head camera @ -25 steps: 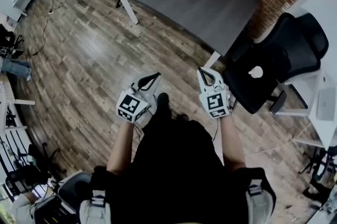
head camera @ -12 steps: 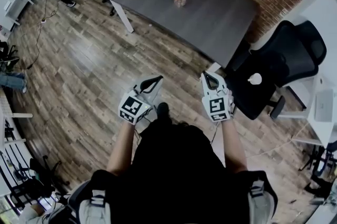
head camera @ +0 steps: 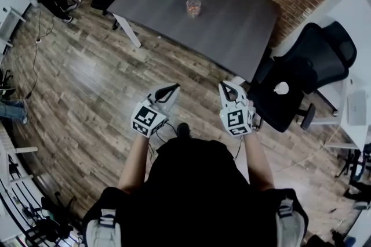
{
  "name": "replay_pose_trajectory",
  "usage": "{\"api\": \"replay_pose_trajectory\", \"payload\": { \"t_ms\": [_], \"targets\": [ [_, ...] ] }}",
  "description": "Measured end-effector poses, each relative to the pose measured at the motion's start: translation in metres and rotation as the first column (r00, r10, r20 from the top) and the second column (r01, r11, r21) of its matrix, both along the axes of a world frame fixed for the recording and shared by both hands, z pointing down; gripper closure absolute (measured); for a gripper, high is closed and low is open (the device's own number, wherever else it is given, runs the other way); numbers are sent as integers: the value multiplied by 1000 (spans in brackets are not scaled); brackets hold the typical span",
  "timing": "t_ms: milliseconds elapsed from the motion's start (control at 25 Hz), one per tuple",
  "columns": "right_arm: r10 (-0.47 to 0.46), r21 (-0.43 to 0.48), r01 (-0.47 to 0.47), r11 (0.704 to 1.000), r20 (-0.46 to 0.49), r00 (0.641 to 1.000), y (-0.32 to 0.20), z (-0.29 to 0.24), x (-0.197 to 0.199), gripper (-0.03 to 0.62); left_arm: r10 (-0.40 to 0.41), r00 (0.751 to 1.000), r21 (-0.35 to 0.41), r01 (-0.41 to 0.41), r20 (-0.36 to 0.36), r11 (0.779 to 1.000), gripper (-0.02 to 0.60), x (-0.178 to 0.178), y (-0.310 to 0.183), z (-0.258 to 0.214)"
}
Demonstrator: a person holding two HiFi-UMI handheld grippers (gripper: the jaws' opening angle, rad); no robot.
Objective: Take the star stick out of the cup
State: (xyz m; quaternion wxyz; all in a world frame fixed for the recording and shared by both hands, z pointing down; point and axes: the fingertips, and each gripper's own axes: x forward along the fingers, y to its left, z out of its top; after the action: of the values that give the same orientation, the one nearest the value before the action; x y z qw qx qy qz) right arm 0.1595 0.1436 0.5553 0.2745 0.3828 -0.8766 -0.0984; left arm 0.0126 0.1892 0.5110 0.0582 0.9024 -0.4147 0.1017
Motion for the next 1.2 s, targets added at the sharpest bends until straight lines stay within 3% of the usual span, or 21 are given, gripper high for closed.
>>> {"api": "replay_pose_trajectory", "payload": {
  "t_ms": [560, 1200],
  "targets": [
    [89, -14, -89, 996, 2, 996, -23, 4, -32, 594, 99, 995, 3, -99, 10, 995, 578, -27, -38, 1],
    [38, -39, -39, 998, -26, 999, -87, 29, -52, 594, 22, 1000, -67, -22, -1, 998, 578, -54, -83, 33]
  ]
}}
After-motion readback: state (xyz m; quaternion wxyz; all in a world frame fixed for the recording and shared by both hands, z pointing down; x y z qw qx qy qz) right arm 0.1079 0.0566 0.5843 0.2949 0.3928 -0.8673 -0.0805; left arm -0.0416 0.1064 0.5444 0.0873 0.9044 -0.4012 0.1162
